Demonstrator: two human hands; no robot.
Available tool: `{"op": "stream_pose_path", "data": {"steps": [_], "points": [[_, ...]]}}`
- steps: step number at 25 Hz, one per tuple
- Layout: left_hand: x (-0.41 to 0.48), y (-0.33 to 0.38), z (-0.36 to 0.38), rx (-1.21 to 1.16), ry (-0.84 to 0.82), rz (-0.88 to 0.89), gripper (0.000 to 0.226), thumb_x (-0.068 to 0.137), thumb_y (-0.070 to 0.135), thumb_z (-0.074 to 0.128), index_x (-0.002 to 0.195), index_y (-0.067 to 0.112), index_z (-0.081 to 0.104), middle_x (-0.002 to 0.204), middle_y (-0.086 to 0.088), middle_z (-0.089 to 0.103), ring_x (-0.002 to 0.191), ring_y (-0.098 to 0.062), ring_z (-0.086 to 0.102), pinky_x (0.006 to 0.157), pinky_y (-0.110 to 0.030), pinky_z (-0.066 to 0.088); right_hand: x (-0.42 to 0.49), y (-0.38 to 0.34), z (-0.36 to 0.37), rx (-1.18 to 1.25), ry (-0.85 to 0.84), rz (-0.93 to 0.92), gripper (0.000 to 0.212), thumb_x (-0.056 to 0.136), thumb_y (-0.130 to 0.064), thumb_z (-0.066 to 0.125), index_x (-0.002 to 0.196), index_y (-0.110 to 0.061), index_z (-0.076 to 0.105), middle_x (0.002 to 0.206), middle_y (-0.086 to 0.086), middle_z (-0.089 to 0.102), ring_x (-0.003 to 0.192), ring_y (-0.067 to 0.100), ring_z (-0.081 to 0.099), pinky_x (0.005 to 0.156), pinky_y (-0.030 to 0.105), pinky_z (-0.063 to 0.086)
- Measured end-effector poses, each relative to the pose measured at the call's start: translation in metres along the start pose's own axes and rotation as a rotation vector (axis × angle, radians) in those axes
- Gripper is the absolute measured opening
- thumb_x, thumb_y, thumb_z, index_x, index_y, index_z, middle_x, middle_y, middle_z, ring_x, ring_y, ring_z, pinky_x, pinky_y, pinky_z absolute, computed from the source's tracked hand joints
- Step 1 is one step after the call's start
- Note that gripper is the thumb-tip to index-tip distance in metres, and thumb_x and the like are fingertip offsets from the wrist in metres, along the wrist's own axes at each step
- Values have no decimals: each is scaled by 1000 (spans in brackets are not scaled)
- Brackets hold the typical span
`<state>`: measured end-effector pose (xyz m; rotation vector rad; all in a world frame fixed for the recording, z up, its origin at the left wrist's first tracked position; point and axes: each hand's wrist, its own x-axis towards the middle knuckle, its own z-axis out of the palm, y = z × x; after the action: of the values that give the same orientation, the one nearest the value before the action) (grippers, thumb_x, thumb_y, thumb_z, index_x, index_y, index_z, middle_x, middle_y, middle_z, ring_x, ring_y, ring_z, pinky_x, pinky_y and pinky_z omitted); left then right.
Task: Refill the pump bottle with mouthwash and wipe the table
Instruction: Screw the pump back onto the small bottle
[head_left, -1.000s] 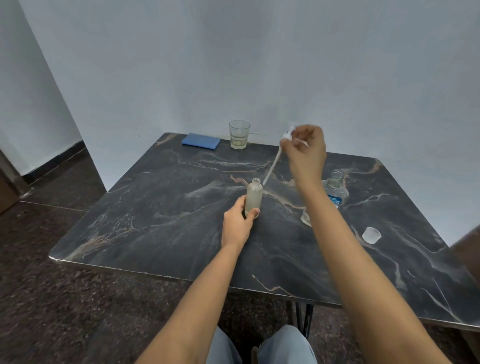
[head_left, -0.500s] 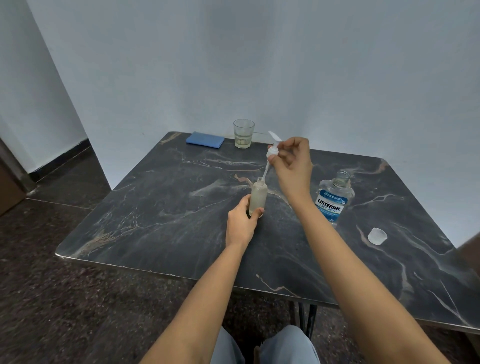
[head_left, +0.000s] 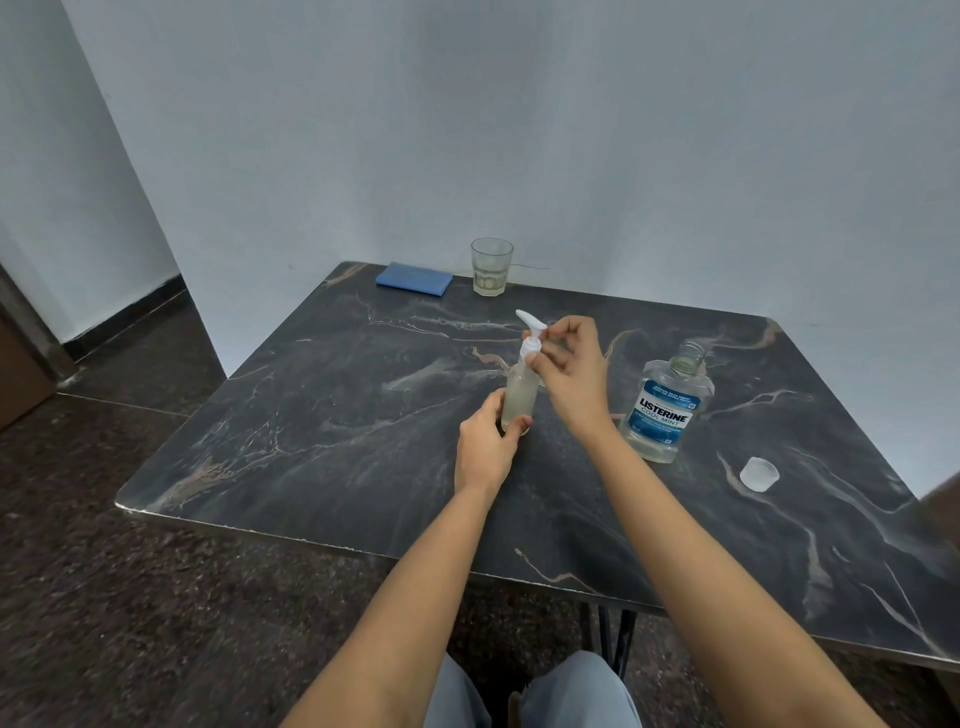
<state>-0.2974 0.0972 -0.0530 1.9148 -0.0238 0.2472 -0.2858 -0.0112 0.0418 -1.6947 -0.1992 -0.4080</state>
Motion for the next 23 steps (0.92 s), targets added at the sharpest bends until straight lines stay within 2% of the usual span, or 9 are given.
{"op": "stream_pose_path", "data": {"steps": [4,9,12,15,17,21,23], "points": [[0,0,0,0,2,13,39,88,33,66,125,28,55,110,8,67,99,-7,63,88,-32,53,-2,4,-1,0,-33,12,36,82,4,65,104,-17,45,105,-6,58,105,13,66,93,38,54],[0,-1,0,0,4,16,39,88,32,66,126,27,56,110,8,68,99,-7,63,88,-30,53,-4,6,-4,-29,-8,3,38,83,-2,67,111,-16,44,102,-3,63,95,11,66,86,27,54],[1,-1,0,0,6,13,38,88,31,66,125,27,56,109,8,68,98,-7,63,87,-28,52,-4,9,-5,-61,13,-13,32,87,-2,61,113,-12,46,107,5,65,95,6,64,81,19,51],[0,0,0,-3,0,7,39,89,30,66,126,27,55,111,8,67,100,-7,62,88,-27,51,-4,13,-6,-73,-36,58,33,92,-1,50,119,-18,41,116,3,66,106,6,61,84,16,47],[0,0,0,-8,-1,9,40,89,30,66,127,28,55,112,8,67,100,-7,62,87,-25,50,-4,17,-6,-74,-62,109,36,94,-3,45,122,-23,36,120,2,66,107,5,62,84,14,45],[0,0,0,-13,5,7,40,88,28,67,127,27,55,111,8,68,99,-6,62,87,-24,49,-9,18,-7,-88,48,86,40,93,-2,49,127,-15,32,100,-4,70,86,3,63,73,8,46],[0,0,0,-17,6,7,41,88,28,67,127,27,55,112,7,68,101,-7,63,87,-24,49,-9,18,-8,-88,84,79,38,92,-3,52,125,-13,36,96,-5,69,92,4,63,81,12,46]]}}
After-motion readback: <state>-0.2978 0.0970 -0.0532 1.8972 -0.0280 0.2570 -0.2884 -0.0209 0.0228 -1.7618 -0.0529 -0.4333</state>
